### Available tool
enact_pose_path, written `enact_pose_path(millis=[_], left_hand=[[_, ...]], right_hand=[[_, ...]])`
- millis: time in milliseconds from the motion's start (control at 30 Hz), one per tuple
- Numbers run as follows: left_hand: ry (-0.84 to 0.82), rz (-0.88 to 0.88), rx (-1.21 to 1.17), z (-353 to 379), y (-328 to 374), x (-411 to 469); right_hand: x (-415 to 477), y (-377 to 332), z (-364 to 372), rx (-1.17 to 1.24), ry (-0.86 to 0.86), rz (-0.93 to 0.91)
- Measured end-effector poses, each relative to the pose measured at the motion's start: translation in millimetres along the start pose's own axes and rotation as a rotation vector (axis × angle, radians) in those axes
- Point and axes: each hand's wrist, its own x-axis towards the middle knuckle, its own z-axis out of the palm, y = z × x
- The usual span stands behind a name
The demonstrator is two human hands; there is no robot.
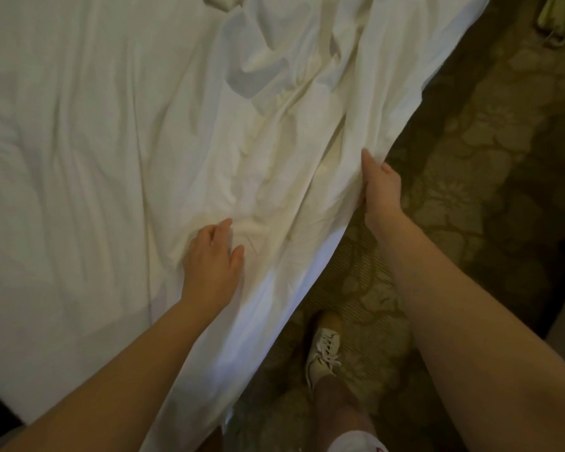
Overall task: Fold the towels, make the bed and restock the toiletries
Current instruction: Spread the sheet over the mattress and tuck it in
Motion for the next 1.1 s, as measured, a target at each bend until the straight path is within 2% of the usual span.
enact_pose_path(millis=[67, 133, 200, 333, 467, 600, 667, 733, 767, 867, 967, 1100], left_hand=[[0.001, 0.025, -0.023, -4, -9, -2], [0.013, 0.038, -0.045, -11, -24, -3], [0.043, 0.064, -0.052, -21, -44, -2], [0.101, 0.054, -0.012, -41, -93, 4], [0.036, -0.138, -0.225, -55, -117, 8], [0.087, -0.177, -0.059, -63, -122, 0], [0.120, -0.241, -0.007, -68, -129, -6], [0.124, -0.339, -0.041, -66, -135, -18], [0.117, -0.378, -0.079, -62, -135, -25], [0.027, -0.422, -0.173, -45, -119, -44], [-0.040, -0.390, -0.211, -30, -96, -52], [-0.006, -0.268, -0.187, -19, -67, -53]], right_hand=[[-15, 14, 2, 0.023, 0.032, 0.051], [-26, 25, 3, 0.197, 0.119, 0.076], [-34, 28, 6, 0.385, 0.188, 0.040], [-40, 29, 10, 0.514, 0.256, 0.020], [-60, 29, 8, 0.572, 0.338, 0.052], [-79, 27, 5, 0.545, 0.454, 0.046], [-88, 18, 5, 0.351, 0.503, 0.003], [-96, 10, 2, 0.124, 0.493, -0.040], [-100, 6, 0, 0.086, 0.466, -0.059], [-109, -2, -8, 0.277, 0.357, -0.059], [-107, 1, -14, 0.476, 0.201, 0.003], [-92, 16, -23, 0.603, 0.175, 0.040]])
